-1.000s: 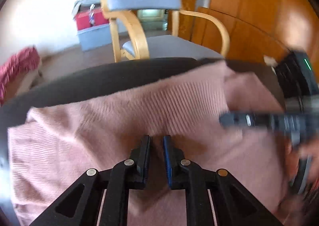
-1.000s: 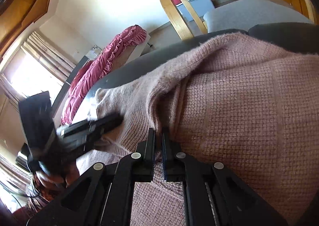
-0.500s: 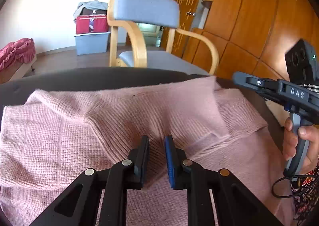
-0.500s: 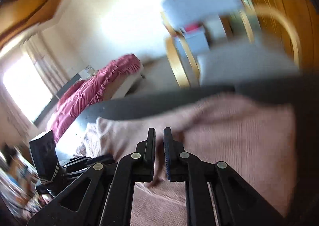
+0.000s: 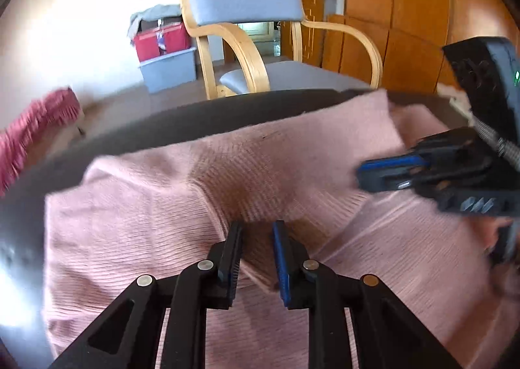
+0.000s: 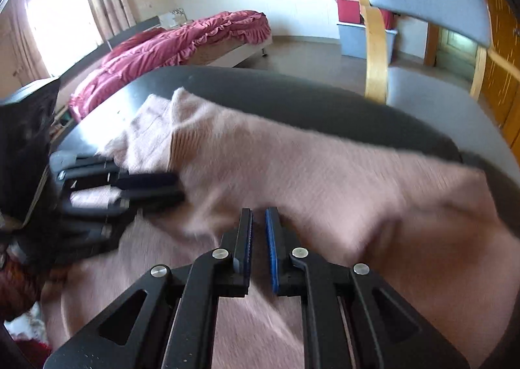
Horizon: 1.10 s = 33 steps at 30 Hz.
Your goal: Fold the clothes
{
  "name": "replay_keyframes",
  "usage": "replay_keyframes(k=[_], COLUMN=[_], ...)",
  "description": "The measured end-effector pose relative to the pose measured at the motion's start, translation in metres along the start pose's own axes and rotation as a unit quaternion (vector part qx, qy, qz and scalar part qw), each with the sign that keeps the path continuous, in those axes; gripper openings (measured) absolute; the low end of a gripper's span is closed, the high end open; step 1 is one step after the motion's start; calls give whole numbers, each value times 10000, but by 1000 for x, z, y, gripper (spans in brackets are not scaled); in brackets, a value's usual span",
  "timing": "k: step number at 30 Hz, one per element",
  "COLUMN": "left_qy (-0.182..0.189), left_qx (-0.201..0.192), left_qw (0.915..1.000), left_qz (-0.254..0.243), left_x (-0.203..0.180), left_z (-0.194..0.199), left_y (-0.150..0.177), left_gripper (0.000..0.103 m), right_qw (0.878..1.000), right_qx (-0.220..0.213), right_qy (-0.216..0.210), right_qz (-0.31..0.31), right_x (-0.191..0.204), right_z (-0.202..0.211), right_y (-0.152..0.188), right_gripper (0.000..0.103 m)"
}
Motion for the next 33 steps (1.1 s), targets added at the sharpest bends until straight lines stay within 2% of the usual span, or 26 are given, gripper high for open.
replay_keyframes(k=[4,6,8,10,13,15,19,21,23,26,29,32,33], left_qy=[208,193,87,-9,84,205,122,63,102,309,382,318,319], left_qx=[5,-19,-71,-129,-233,-175,27,-141,-210,-224,-255,-288,-295], left_qw=[9996,9996,9999,9999,9997,9996,9986,9962,9951,9965,9971,9970,9969], left_qz=[200,191,106,22,4,-19,-518,-862,-963,-739,-613,-651,-650], left_x=[6,4,-1,-6,-20,-29,-43,-45,-41,-34,-32,-33,-32], left_z=[1,4,7,11,9,0,-23,-16,-9,-7,-9,-7,-6], left_y=[0,-5,-13,-21,-38,-45,-32,-21,-11,-8,-6,-4,-3], left_gripper=[22,21,21,21,21,21,21,22,22,23,23,23,23], right_qw=[9973,9961,9965,9963,9953,9948,9977,9980,9979,9971,9979,9983,9986], right_qx=[-84,-42,-123,-442,-785,-838,-330,-175,-217,-213,-204,-495,-473], right_qy=[-562,-676,-635,-581,-142,79,359,524,305,69,369,273,220], right_qz=[-456,-563,-524,-459,-541,-573,-465,-299,-521,-732,-488,-138,16], right_x=[-14,-17,-15,-16,-24,-29,-34,-41,-52,-59,-46,-21,-11], right_z=[12,14,24,39,51,48,22,14,20,21,25,36,34], right_y=[16,13,5,-3,-18,-27,-22,-10,-4,-2,-6,-20,-24], right_gripper=[9,9,10,10,10,10,10,6,5,5,9,11,11])
Point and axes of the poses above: each gripper's, at about its wrist camera, not at the fingertips, and z roughly against the way its jaws point, x to its left, y to its underside, the point moved 6 cm from there along -z, roughly the way its jaws point, and after that the axes turned 5 degrees about x, right-handed, at the moved point
